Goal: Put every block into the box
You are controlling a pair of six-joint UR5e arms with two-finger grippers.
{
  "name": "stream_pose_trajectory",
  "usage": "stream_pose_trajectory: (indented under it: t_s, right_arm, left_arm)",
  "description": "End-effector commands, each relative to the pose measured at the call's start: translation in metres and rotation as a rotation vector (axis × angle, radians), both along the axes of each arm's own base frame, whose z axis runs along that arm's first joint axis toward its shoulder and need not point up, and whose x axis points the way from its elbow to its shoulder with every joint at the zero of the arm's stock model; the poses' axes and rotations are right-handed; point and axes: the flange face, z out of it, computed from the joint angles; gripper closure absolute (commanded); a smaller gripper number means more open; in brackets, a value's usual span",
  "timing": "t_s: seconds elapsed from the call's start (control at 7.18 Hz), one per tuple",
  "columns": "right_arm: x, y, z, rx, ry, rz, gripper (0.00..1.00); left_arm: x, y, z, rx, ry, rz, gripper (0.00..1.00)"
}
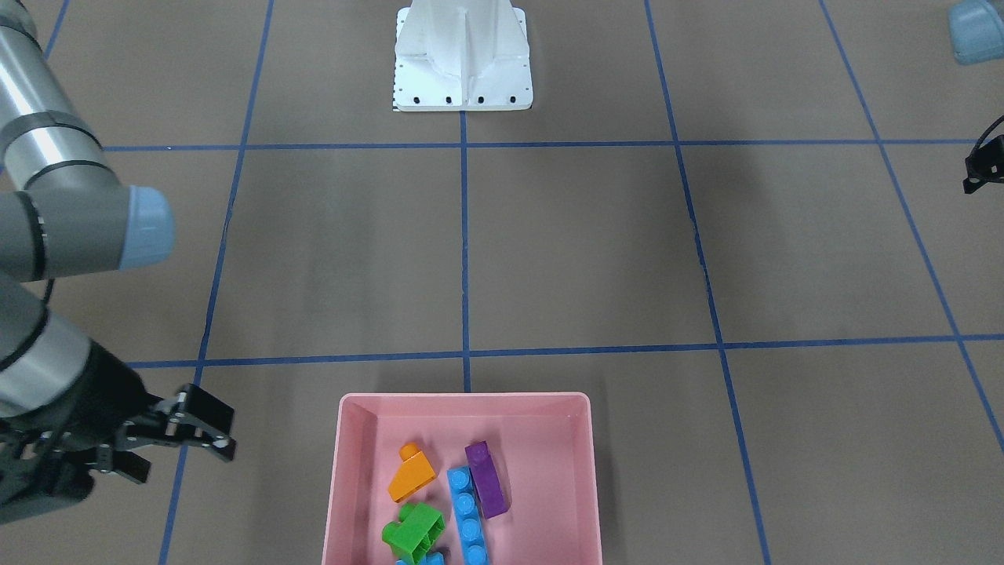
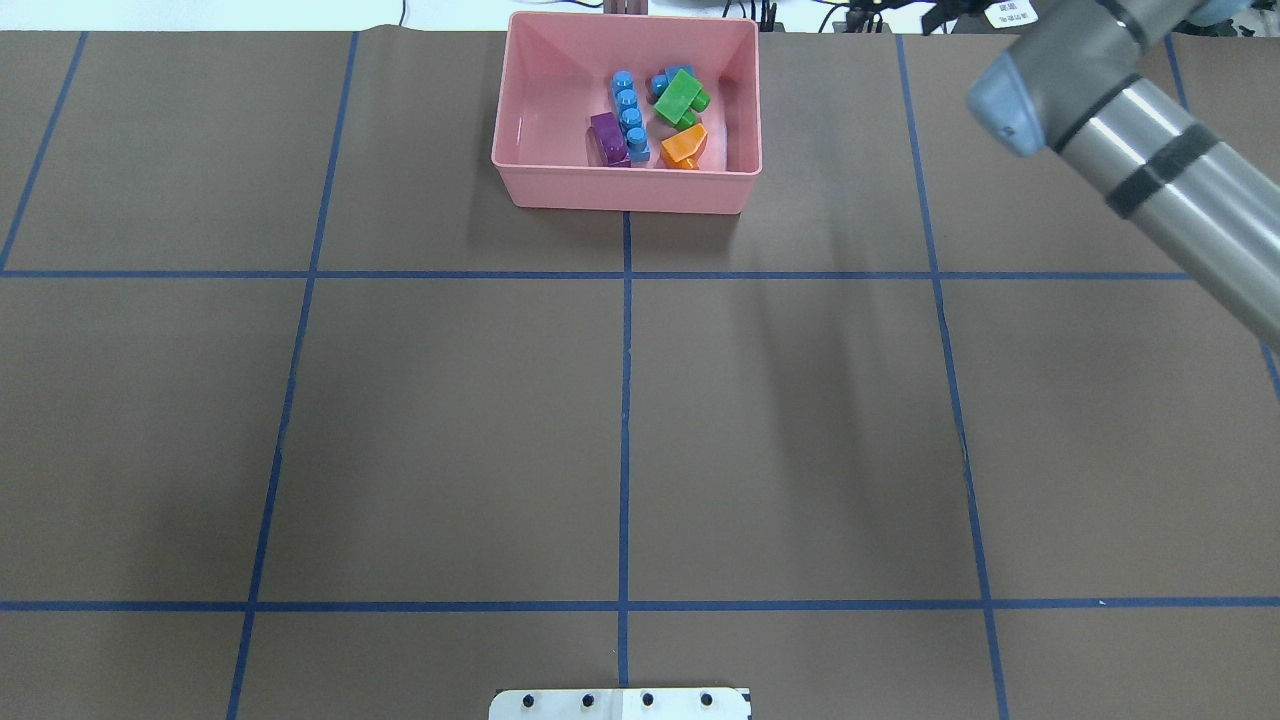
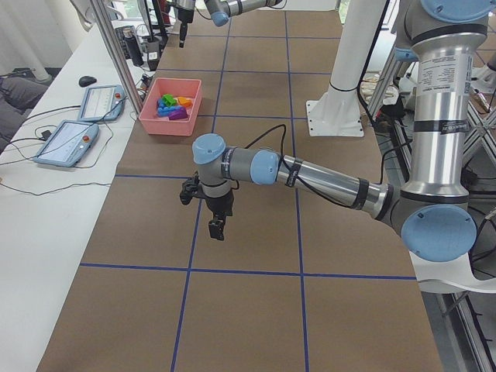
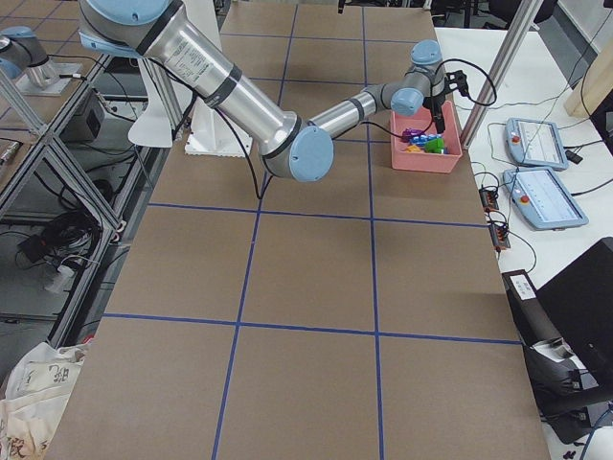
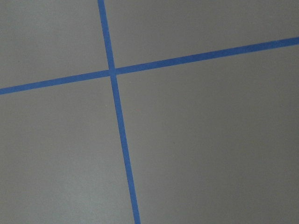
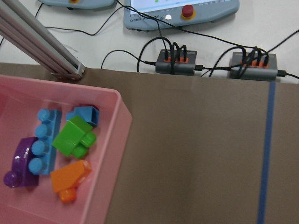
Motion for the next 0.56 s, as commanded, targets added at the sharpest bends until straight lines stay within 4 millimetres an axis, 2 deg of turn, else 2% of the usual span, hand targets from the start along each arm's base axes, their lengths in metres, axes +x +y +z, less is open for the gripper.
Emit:
stream_pose_trajectory:
  t_s: [0.0, 0.14, 0.28, 0.42]
  right_arm:
    - [0.095, 0.017, 0.082, -0.016, 0.044, -0.103, 0.00]
    - [0.127, 0.049, 0.125, 0.005, 0.083, -0.141, 0.00]
    - [0.170, 0.089, 0.177, 0.014, 0.115, -0.145, 0.00]
    - [0.186, 0.118, 0.215, -0.034, 0.123, -0.138, 0.00]
  left_arm:
    - [-0.041, 0.001, 0.004, 0.000, 0.002, -0.077, 0.00]
    - [-0.058, 0.000, 0.000, -0.010, 0.031, -0.124, 0.00]
    - [-0.055, -0.006, -0.006, -0.014, 0.095, -0.125, 0.00]
    - [-0.058, -0.004, -0.003, -0.015, 0.100, -0.128, 0.00]
